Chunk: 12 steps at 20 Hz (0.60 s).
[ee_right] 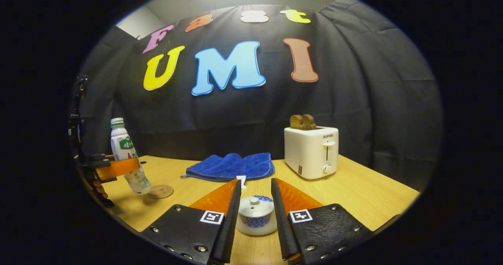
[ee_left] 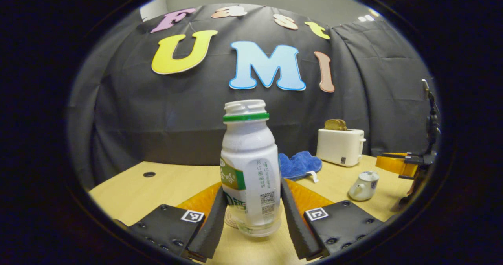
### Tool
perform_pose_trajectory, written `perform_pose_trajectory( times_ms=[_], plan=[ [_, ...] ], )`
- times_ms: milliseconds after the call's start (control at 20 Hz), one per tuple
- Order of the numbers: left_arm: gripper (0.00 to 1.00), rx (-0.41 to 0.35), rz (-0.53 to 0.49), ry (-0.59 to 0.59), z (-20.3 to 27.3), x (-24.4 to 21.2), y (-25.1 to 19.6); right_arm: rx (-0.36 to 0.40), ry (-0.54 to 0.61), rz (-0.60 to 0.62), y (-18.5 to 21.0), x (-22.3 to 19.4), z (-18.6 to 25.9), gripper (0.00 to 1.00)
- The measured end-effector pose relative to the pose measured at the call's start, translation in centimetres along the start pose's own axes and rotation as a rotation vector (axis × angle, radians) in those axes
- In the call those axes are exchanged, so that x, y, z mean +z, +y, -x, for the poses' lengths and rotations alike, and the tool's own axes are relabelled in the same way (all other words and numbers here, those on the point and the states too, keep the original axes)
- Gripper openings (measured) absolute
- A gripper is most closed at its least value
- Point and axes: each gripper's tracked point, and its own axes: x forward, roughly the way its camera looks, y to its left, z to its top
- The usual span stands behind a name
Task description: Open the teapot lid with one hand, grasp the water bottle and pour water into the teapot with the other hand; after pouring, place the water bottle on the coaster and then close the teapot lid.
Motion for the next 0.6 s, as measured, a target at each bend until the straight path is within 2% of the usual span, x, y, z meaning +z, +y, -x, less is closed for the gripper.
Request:
perform_pose_trajectory(
  times_ms=[150, 200, 250, 300, 450, 600],
  plan=[
    [0.78, 0.016, -0.006, 0.050, -2.7, -1.2, 1.3, 0.011, -0.037, 0.048, 0.7, 0.6, 0.5, 0.48],
    [0.73, 0.018, -0.023, 0.062, -3.3, -1.7, 1.4, 0.017, -0.039, 0.060, 0.9, 0.6, 0.5, 0.48],
    [0.84, 0.012, -0.038, 0.067, -3.7, -1.8, 1.2, 0.017, -0.041, 0.069, 0.9, 0.6, 0.6, 0.48],
    [0.78, 0.010, -0.051, 0.073, -4.1, -2.1, 1.1, 0.021, -0.041, 0.074, 1.1, 0.6, 0.5, 0.48],
    [0.81, 0.027, -0.101, 0.086, -5.3, -2.9, 1.4, 0.027, -0.036, 0.069, 1.2, 0.5, 0.5, 0.48],
    [0.84, 0.023, -0.106, 0.097, -5.9, -3.7, 1.6, 0.028, -0.041, 0.070, 1.2, 0.5, 0.5, 0.48]
  ],
)
